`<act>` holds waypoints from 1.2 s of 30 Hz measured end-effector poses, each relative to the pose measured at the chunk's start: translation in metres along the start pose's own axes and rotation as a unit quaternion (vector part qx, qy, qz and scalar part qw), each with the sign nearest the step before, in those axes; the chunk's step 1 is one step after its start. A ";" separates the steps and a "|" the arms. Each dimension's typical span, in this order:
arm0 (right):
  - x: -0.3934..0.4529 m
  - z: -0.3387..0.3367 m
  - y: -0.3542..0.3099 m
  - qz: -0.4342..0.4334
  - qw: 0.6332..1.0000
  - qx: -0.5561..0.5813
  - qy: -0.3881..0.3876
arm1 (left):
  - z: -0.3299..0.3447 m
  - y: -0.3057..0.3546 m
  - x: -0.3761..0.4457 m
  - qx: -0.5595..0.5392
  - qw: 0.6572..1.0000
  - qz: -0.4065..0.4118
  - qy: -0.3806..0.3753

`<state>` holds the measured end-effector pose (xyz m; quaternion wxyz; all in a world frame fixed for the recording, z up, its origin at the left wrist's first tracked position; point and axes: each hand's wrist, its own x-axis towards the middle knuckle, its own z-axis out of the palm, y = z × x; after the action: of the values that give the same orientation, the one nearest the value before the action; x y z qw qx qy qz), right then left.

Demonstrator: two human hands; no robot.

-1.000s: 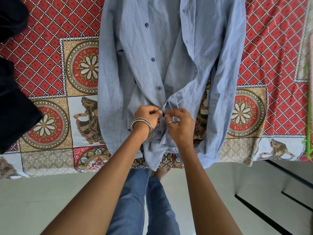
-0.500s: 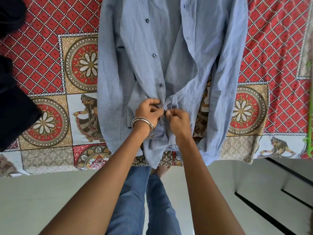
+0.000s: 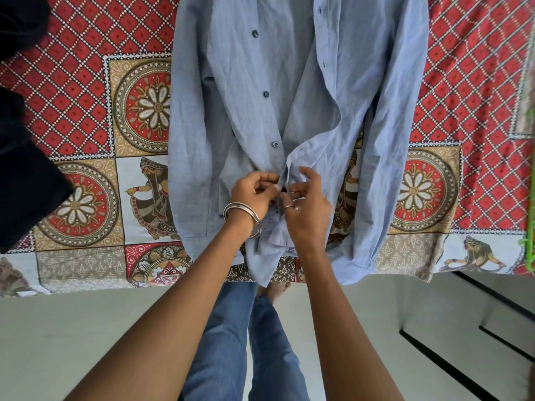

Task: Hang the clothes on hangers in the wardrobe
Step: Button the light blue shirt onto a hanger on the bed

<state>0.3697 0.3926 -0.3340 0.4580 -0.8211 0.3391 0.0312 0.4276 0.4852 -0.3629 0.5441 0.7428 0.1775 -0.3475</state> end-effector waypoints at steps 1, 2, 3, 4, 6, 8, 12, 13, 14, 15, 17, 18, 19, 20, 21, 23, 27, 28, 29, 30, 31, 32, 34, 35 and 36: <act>-0.003 0.003 0.000 -0.037 0.999 -0.024 -0.012 | 0.000 0.000 -0.001 -0.024 1.000 -0.010 -0.009; -0.005 0.005 0.003 -0.071 0.996 -0.051 -0.019 | -0.002 0.001 -0.001 -0.041 0.999 -0.020 -0.015; -0.007 0.006 0.008 -0.089 0.994 -0.068 -0.015 | -0.002 0.000 -0.002 -0.053 0.998 -0.029 -0.017; -0.009 0.005 0.013 -0.079 0.995 -0.067 0.000 | -0.004 0.000 -0.004 -0.043 0.999 -0.030 -0.008; -0.014 -0.001 0.019 0.008 0.999 -0.019 0.047 | -0.014 -0.005 -0.007 0.069 0.995 0.041 0.060; -0.018 -0.008 0.029 0.088 0.992 -0.009 0.087 | -0.029 -0.013 -0.014 0.243 0.947 0.164 0.131; -0.022 -0.022 0.045 0.166 0.975 -0.134 -0.068 | -0.047 -0.026 -0.031 0.443 0.881 0.110 0.125; -0.027 -0.026 0.044 0.173 0.961 -0.162 -0.145 | -0.050 -0.027 -0.038 0.476 0.870 0.069 0.103; -0.031 -0.028 0.045 0.168 0.946 -0.189 -0.201 | -0.052 -0.031 -0.041 0.493 0.866 0.035 0.078; -0.036 -0.030 0.044 0.153 0.937 -0.214 -0.232 | -0.053 -0.033 -0.044 0.493 0.868 0.015 0.060; -0.041 -0.028 0.047 0.124 0.932 -0.247 -0.235 | -0.055 -0.038 -0.041 0.490 0.871 -0.009 0.037; -0.044 -0.027 0.049 0.106 0.937 -0.258 -0.212 | -0.054 -0.039 -0.041 0.506 0.862 -0.009 0.035; -0.047 -0.025 0.050 0.089 0.947 -0.255 -0.175 | -0.053 -0.040 -0.040 0.527 0.849 -0.004 0.038; -0.049 -0.026 0.053 0.068 0.962 -0.233 -0.124 | -0.051 -0.042 -0.042 0.545 0.837 0.007 0.050; -0.048 -0.025 0.054 0.048 0.977 -0.196 -0.067 | -0.048 -0.043 -0.041 0.559 0.827 0.021 0.066; -0.048 -0.023 0.053 0.021 0.995 -0.100 0.015 | -0.044 -0.041 -0.037 0.544 0.833 0.031 0.092; -0.033 -0.037 0.024 0.118 0.962 0.238 0.066 | -0.037 -0.029 -0.026 0.301 0.931 0.048 0.203; -0.028 -0.041 0.016 0.158 0.928 0.324 0.095 | -0.037 -0.025 -0.023 0.190 0.951 0.041 0.239; -0.025 -0.050 0.010 0.182 0.898 0.383 0.122 | -0.035 -0.021 -0.025 0.056 0.962 0.024 0.267; -0.020 -0.054 0.007 0.200 0.880 0.406 0.145 | -0.035 -0.012 -0.024 -0.079 0.955 -0.005 0.287; -0.014 -0.056 0.005 0.207 0.876 0.405 0.159 | -0.038 -0.003 -0.021 -0.199 0.936 -0.024 0.290; -0.013 -0.063 0.001 0.189 0.888 0.386 0.161 | -0.040 0.008 -0.023 -0.278 0.915 -0.008 0.292; -0.010 -0.077 -0.009 0.097 0.937 0.315 0.113 | -0.045 0.029 -0.030 -0.304 0.906 0.063 0.286; -0.005 -0.085 -0.012 0.040 0.968 0.241 0.057 | -0.049 0.039 -0.033 -0.274 0.913 0.095 0.286; 0.001 -0.092 -0.010 -0.010 0.990 0.140 -0.010 | -0.052 0.045 -0.033 -0.241 0.921 0.131 0.276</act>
<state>0.3524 0.3244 -0.2740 0.5724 -0.7516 0.3276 -0.0128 0.4498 0.5219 -0.3000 0.6766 0.6725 0.3000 -0.0016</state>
